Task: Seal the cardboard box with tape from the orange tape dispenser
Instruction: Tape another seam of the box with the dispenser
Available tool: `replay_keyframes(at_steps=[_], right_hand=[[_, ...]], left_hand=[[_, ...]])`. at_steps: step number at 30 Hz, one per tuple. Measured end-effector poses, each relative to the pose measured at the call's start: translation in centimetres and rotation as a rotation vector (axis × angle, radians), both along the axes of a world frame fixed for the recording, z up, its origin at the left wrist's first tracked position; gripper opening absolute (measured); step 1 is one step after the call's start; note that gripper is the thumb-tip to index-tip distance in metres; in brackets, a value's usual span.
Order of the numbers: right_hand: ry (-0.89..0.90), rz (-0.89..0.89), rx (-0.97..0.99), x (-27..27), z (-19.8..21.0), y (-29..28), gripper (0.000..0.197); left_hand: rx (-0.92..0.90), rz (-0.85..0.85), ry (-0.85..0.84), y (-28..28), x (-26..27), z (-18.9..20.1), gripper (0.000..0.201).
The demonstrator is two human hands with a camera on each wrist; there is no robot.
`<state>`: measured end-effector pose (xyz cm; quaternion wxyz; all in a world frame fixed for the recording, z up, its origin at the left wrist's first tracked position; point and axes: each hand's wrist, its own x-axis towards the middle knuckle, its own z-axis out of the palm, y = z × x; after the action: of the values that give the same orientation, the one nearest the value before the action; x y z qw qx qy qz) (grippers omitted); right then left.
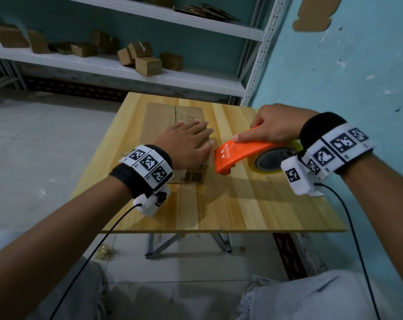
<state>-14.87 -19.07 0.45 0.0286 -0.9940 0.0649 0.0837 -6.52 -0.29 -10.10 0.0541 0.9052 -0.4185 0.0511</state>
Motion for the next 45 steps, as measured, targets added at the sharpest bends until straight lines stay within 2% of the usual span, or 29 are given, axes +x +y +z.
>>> replay_keyframes(at_steps=[16, 35, 41, 45], right_hand=[[0.123, -0.012, -0.1, 2.0, 2.0, 0.7, 0.057], [0.097, -0.047, 0.072, 0.2, 1.9, -1.6, 0.056], [0.085, -0.052, -0.01, 0.3, 1.8, -0.3, 0.057], [0.056, 0.022, -0.19, 0.7, 1.5, 2.1, 0.056]], left_hand=[[-0.005, 0.007, -0.003, 0.1, -0.1, 0.1, 0.057], [-0.019, 0.0, -0.003, 0.1, 0.0, -0.1, 0.057], [-0.021, -0.001, -0.001, 0.0, 0.2, -0.2, 0.057], [0.006, -0.007, -0.009, 0.0, 0.1, -0.1, 0.058]])
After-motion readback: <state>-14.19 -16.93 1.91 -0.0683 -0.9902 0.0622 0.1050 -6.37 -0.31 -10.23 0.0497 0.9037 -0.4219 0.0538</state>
